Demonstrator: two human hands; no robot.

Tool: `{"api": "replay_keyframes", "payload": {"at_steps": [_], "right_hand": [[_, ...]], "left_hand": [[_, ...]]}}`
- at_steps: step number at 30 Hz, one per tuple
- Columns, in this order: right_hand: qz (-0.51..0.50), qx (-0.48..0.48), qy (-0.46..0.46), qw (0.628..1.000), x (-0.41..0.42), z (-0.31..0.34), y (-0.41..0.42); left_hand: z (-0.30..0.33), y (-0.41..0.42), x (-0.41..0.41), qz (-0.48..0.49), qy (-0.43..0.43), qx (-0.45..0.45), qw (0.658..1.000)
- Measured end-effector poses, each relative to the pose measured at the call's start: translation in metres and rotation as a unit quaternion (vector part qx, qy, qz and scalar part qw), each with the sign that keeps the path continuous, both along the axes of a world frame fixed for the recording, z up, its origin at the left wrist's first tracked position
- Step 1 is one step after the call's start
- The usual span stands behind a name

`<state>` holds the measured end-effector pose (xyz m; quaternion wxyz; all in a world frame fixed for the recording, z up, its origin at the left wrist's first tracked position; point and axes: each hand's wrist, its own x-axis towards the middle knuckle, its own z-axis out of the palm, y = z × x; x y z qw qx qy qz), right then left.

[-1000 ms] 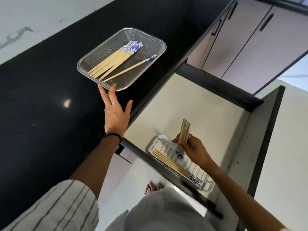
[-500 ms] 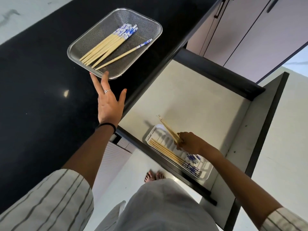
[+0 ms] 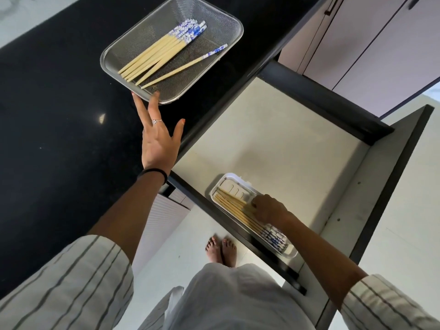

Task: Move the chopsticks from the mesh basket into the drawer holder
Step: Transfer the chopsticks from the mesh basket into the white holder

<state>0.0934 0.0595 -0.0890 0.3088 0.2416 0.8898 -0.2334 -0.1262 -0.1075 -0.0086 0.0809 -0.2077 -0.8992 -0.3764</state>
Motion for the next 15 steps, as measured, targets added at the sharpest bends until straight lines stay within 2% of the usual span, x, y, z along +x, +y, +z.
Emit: {"api": "replay_keyframes", "payload": {"at_steps": [5, 15], "right_hand": [[0.009, 0.046, 0.000, 0.999, 0.008, 0.000, -0.005], [-0.019, 0.073, 0.037, 0.996, 0.024, -0.004, -0.010]], "left_hand": [[-0.001, 0.000, -0.001, 0.003, 0.002, -0.008, 1.000], [0.002, 0.001, 0.001, 0.004, -0.004, -0.006, 1.000]]}}
